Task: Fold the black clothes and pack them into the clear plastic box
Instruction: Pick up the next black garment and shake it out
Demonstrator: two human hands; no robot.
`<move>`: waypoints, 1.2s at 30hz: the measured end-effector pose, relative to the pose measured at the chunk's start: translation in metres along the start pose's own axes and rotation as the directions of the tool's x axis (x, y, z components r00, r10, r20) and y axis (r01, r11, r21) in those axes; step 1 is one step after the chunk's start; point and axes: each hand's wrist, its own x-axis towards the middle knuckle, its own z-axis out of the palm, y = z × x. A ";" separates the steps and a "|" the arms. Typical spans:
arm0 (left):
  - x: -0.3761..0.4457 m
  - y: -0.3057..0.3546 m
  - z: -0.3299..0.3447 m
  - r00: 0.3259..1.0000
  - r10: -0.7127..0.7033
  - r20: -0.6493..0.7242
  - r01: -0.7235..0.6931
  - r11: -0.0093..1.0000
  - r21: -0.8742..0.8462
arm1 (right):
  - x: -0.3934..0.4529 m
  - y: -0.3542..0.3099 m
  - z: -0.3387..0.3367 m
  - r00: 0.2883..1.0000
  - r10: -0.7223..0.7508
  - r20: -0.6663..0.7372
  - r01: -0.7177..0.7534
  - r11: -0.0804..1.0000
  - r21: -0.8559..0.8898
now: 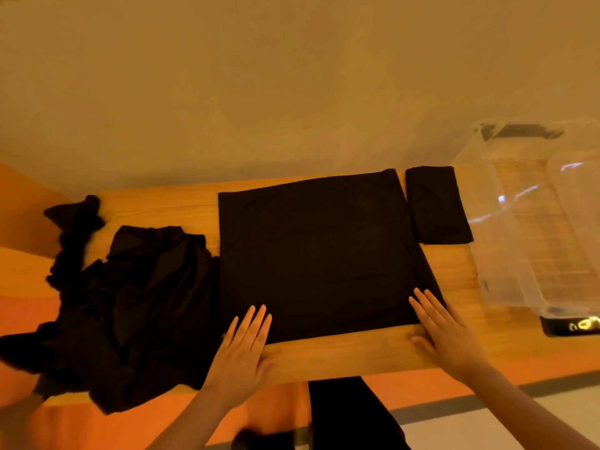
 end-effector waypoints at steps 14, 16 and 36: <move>-0.046 0.008 0.024 0.985 0.155 -0.078 -0.156 0.988 -0.011 | -0.053 -0.005 0.020 0.990 -0.136 -0.026 0.135 0.991 -0.020; -0.048 0.007 0.028 0.977 0.162 -0.138 -0.165 0.986 -0.010 | -0.055 -0.004 0.020 0.992 -0.122 -0.033 0.120 0.992 -0.048; -0.018 -0.042 -0.218 0.860 -0.205 -0.467 -0.025 0.898 -0.440 | -0.042 -0.021 -0.197 0.904 0.260 -0.338 0.010 0.780 0.626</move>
